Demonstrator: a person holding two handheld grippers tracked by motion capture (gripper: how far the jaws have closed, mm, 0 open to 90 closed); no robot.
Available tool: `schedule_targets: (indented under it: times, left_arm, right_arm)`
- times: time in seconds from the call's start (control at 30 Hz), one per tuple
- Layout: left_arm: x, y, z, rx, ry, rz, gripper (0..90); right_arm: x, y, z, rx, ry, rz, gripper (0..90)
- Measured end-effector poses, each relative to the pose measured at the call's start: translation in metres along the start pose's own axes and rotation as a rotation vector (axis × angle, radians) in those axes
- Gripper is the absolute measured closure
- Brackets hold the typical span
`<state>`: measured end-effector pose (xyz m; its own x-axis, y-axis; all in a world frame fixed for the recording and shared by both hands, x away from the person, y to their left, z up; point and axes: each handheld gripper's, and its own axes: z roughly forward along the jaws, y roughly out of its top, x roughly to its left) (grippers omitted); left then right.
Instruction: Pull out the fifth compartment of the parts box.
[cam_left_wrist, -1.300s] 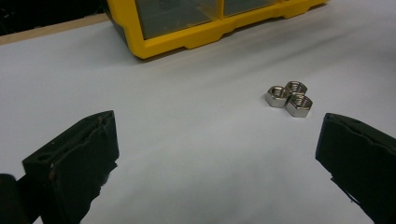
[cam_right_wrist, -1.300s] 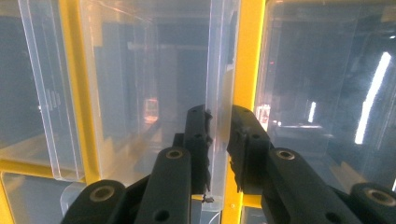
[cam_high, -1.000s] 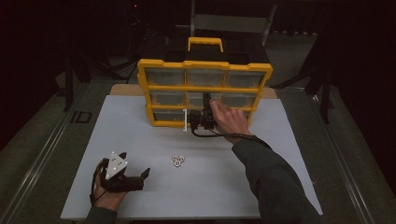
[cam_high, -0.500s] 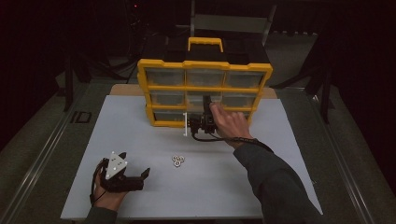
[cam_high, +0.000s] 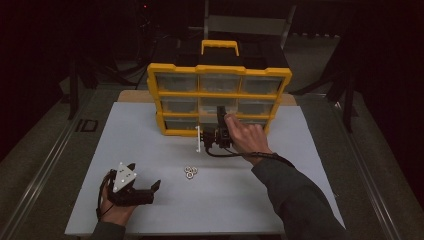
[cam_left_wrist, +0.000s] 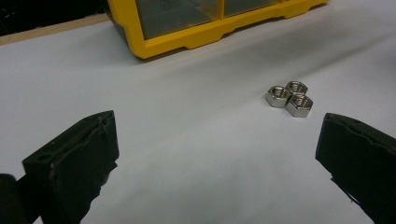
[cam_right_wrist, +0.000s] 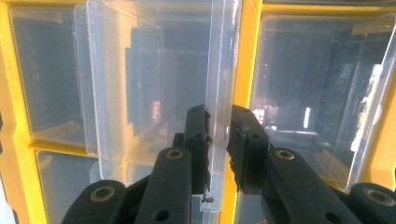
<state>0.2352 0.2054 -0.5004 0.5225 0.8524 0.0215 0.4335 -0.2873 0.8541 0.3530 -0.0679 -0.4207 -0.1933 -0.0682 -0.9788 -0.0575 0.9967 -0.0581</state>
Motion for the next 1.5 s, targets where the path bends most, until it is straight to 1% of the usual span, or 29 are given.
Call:
schedule_targets:
  times: [0.03,0.23,0.33,0.57,0.87,1.1,1.13,1.27,1.3,1.5]
  left_arm:
    - [0.000,0.000,0.000,0.000,0.000,0.000,0.0]
    - [0.000,0.000,0.000,0.000,0.000,0.000,0.0]
    - [0.000,0.000,0.000,0.000,-0.001,0.000,0.0]
    - [0.000,0.000,0.000,-0.001,0.000,0.001,0.0]
    - [0.000,0.000,0.000,-0.002,0.001,0.001,0.0]
    - [0.000,0.000,0.000,-0.001,0.000,-0.002,0.0]
    - [0.000,0.000,0.000,-0.001,0.000,-0.002,0.0]
    - [0.000,0.000,0.000,-0.002,0.000,-0.004,0.0]
    - [0.000,0.000,0.000,-0.002,0.000,-0.004,0.0]
    - [0.000,0.000,0.000,0.000,-0.001,-0.005,0.0]
  right_arm:
    - [0.001,0.000,-0.002,-0.009,-0.006,0.000,77.9]
    - [0.002,-0.001,-0.008,-0.014,-0.006,-0.002,77.9]
    - [0.003,0.000,-0.014,-0.015,-0.006,-0.007,77.9]
    - [0.006,-0.001,-0.019,-0.022,-0.009,-0.007,77.8]
    - [0.009,-0.002,-0.030,-0.038,-0.013,-0.011,77.7]
    - [0.010,-0.004,-0.033,-0.040,-0.009,-0.011,77.6]
    - [0.010,-0.004,-0.034,-0.039,-0.008,-0.006,77.6]
    - [0.011,-0.004,-0.036,-0.042,-0.009,-0.004,77.6]
    - [0.012,-0.005,-0.037,-0.050,-0.013,-0.002,77.6]
    - [0.012,-0.005,-0.038,-0.049,-0.016,-0.005,77.6]
